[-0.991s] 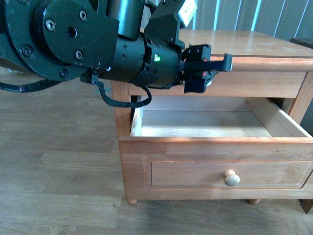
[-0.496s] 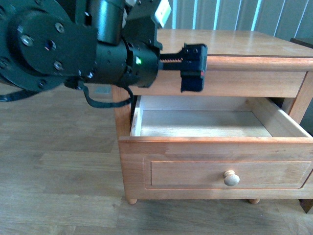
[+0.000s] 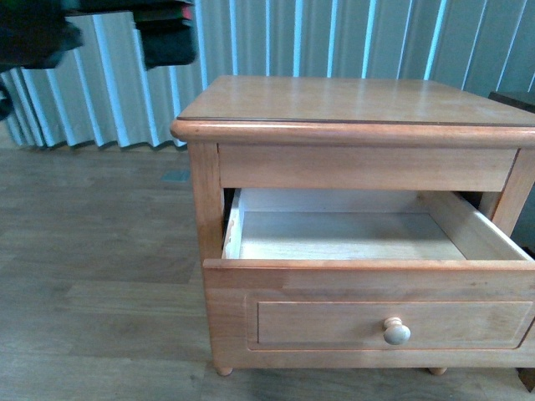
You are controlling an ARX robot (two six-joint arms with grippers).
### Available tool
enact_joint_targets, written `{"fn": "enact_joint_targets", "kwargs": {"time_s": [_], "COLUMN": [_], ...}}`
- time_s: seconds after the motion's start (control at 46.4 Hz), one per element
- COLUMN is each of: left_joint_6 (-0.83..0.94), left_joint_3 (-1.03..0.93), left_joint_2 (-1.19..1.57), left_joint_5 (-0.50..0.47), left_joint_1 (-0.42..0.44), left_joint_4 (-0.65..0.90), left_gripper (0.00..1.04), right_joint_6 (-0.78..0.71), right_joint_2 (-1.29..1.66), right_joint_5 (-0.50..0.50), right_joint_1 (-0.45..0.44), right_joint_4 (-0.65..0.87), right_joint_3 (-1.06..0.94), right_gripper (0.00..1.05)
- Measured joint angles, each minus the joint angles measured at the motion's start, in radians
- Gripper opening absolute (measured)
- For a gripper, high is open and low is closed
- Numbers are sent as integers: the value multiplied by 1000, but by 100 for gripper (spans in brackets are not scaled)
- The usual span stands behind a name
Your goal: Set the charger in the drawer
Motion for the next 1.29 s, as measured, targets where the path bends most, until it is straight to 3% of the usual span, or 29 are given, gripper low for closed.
{"fn": "enact_joint_targets", "kwargs": {"time_s": [0.496, 0.948, 0.97, 1.013, 1.056, 1.293], "left_joint_6": [-192, -266, -246, -163, -80, 28], "left_joint_3": [-440, -490, -493, -522, -549, -644], "left_joint_2": [-604, -685, -688, -711, -738, -836], "left_joint_5": [-300, -312, -283, -113, -15, 92], "left_joint_1": [47, 69, 77, 119, 145, 222], "left_joint_4": [-190, -216, -208, -166, -158, -161], "left_gripper": [99, 99, 97, 86, 78, 38], "right_joint_6": [0, 0, 0, 0, 0, 0], "right_joint_2": [0, 0, 0, 0, 0, 0], "right_joint_5": [0, 0, 0, 0, 0, 0], "right_joint_1": [0, 0, 0, 0, 0, 0], "right_joint_4": [0, 0, 0, 0, 0, 0], "right_joint_3": [0, 0, 0, 0, 0, 0], "right_gripper": [96, 96, 96, 96, 96, 96]}}
